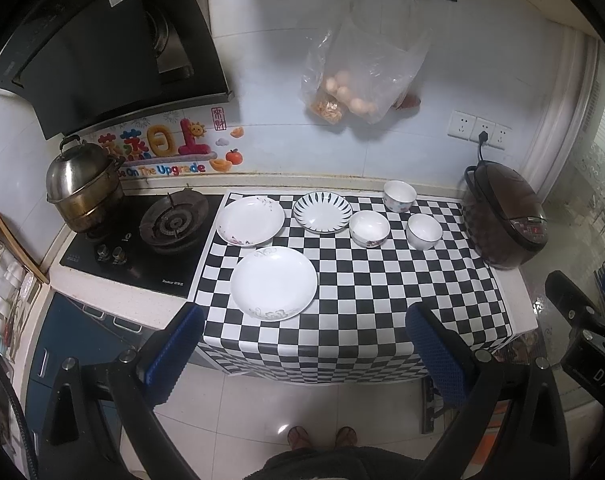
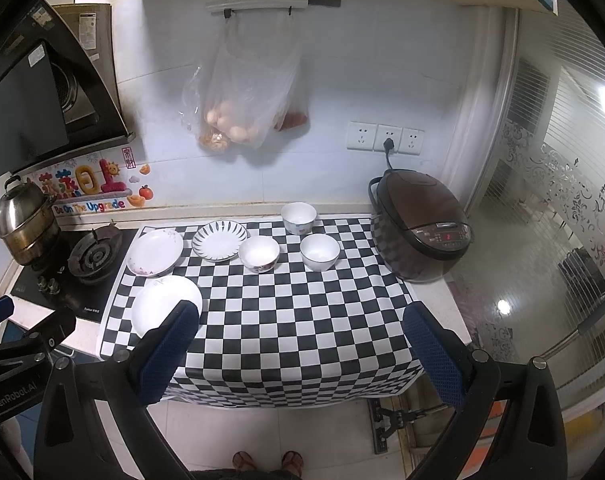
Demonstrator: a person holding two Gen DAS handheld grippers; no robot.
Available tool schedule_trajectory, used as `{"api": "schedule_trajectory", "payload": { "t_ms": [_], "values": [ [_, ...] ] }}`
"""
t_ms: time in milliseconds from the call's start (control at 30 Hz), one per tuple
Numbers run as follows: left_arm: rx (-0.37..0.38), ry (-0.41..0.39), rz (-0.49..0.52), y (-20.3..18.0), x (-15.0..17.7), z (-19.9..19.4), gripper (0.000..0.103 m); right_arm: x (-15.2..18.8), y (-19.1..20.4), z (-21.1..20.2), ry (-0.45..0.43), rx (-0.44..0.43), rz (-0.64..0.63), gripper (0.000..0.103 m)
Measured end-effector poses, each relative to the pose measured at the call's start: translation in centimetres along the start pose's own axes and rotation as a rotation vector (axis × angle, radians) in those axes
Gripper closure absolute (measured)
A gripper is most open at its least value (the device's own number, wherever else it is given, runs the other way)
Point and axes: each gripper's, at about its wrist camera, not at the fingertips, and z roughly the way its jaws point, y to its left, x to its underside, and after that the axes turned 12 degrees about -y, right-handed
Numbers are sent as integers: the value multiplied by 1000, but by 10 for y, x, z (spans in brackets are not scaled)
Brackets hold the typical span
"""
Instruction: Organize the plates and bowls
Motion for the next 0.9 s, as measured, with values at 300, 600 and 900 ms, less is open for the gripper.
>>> {"api": "schedule_trajectory", "payload": {
  "t_ms": [300,600,900],
  "values": [
    [-2,-6,3,-1,-1,-1,0,-3,2,-1,-5,-3,3,0],
    [1,-3,-3,-1,0,-3,0,-5,3,-2,-5,-4,2,0],
    [-25,-17,-25,1,-5,2,0,-3,3,0,-7,-13,3,0]
  ]
}}
